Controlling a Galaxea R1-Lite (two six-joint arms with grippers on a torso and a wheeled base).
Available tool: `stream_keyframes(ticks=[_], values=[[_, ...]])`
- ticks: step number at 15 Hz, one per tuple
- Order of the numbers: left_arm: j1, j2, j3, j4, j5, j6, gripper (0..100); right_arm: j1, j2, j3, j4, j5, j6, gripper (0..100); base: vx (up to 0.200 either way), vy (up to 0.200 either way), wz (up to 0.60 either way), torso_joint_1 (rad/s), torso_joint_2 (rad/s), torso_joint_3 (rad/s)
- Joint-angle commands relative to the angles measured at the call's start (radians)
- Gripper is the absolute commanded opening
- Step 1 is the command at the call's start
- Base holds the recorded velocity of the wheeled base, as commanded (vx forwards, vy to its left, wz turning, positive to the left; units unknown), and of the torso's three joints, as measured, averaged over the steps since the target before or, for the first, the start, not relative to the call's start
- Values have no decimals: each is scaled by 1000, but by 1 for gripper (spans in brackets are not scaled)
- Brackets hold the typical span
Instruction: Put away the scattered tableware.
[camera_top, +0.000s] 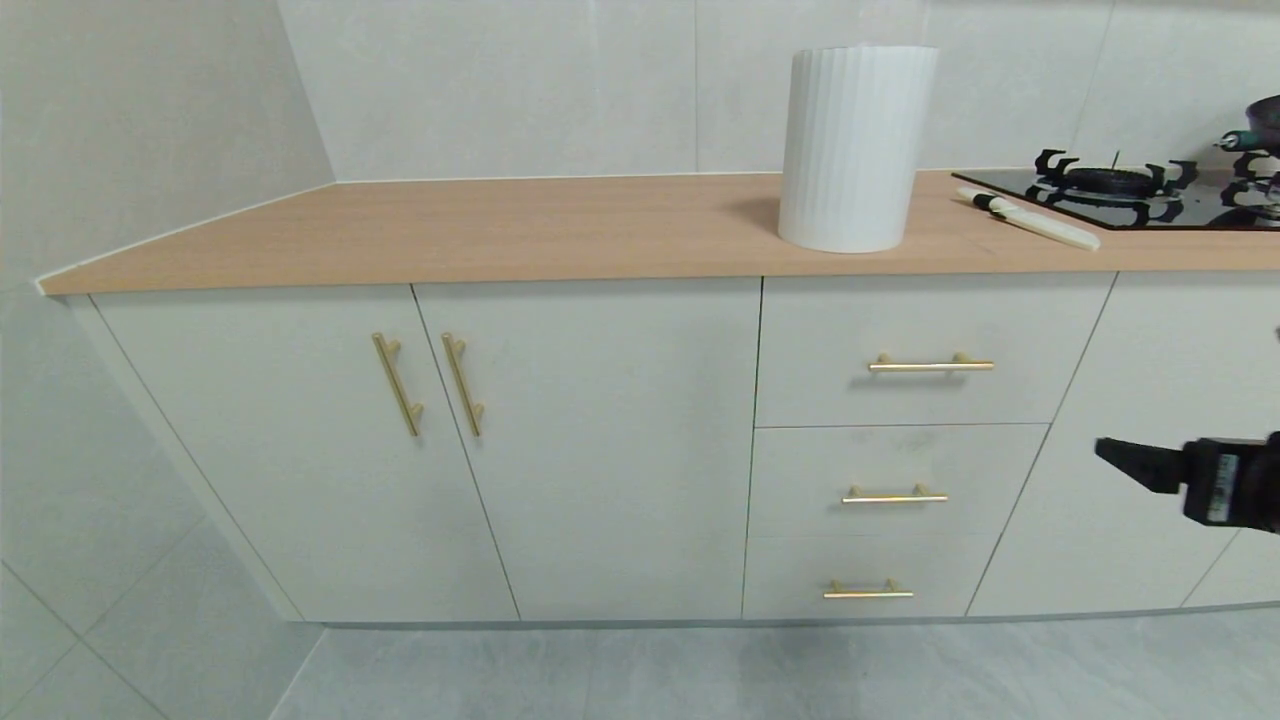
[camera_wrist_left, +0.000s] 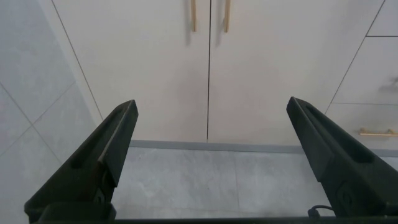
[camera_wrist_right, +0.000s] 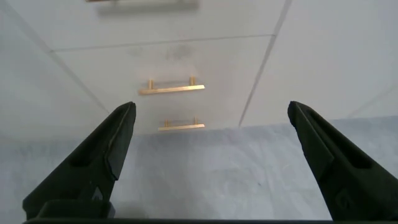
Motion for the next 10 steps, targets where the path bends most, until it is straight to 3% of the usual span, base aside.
stream_keyframes(ticks=[1,10], values=[[0,1,0,0,1,0,100,-9,-409,43,235,-1,-18,100,0,0,0,0,0,0],[0,1,0,0,1,0,100,-14,-1003,74,684,-50,-36,100,0,0,0,0,0,0]])
